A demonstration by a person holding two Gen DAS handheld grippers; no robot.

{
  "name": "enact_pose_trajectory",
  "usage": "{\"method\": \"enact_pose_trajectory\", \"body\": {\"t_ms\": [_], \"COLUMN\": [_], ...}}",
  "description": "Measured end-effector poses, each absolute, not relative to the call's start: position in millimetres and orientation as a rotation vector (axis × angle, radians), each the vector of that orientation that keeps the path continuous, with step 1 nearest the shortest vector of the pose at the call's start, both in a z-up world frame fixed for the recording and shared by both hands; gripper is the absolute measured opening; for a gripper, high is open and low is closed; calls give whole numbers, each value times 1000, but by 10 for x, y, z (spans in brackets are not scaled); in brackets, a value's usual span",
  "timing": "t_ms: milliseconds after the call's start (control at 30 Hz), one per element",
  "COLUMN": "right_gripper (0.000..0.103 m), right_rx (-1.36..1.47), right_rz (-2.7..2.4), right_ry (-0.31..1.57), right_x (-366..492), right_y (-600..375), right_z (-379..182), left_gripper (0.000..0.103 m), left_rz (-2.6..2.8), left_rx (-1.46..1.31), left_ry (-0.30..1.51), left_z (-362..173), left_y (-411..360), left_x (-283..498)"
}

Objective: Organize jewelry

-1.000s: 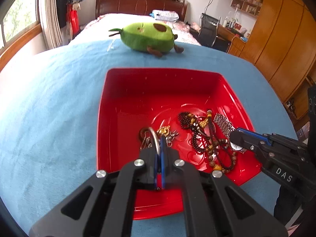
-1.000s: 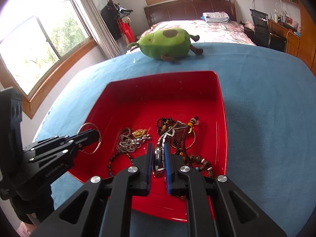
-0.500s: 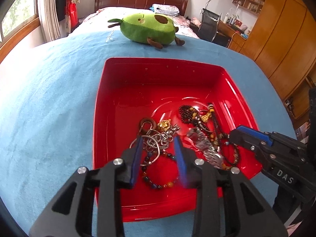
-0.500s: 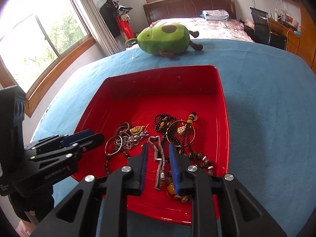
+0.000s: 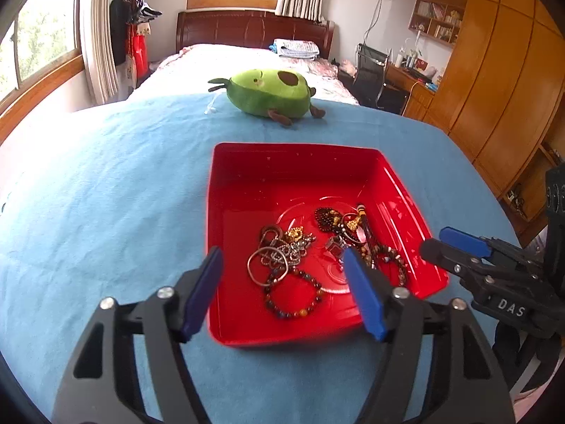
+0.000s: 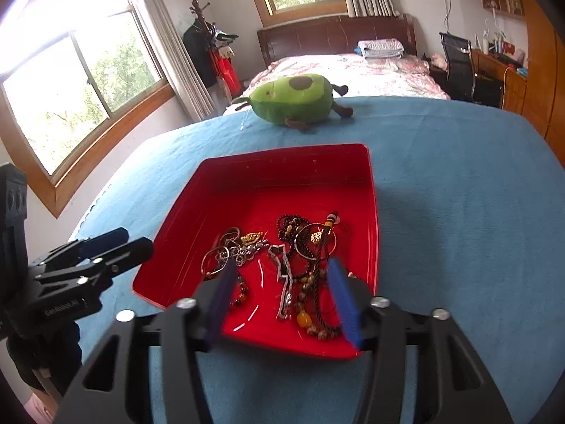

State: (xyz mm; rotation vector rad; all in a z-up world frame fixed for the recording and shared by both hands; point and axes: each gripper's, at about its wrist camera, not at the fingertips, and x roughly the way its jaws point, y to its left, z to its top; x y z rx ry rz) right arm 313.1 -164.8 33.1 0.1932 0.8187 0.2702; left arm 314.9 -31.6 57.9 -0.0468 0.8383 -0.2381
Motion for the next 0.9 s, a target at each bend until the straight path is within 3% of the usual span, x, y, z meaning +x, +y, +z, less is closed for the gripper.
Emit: {"method": "enact_pose_trajectory", "body": {"t_ms": [167, 333, 400, 900], "right_gripper": [87, 100, 99, 99], "right_rx": [188, 158, 142, 117], "right_rz": [274, 248, 225, 163], "right_ry": [795, 769, 769, 778], "right_x": [2862, 2634, 2581, 2273], "right_y": [-1657, -1637, -1631, -1585], "right_z": [420, 472, 475, 391], "left_gripper": [84, 92, 96, 98], "left_rz": [-193, -186, -184, -103], "left_rx": [-40, -41, -39, 3], "left_ry": [779, 775, 786, 746], "left_z": [691, 741, 737, 788], "left_y": [-225, -145, -128, -53], "left_x": [2846, 2568, 2469, 2022]}}
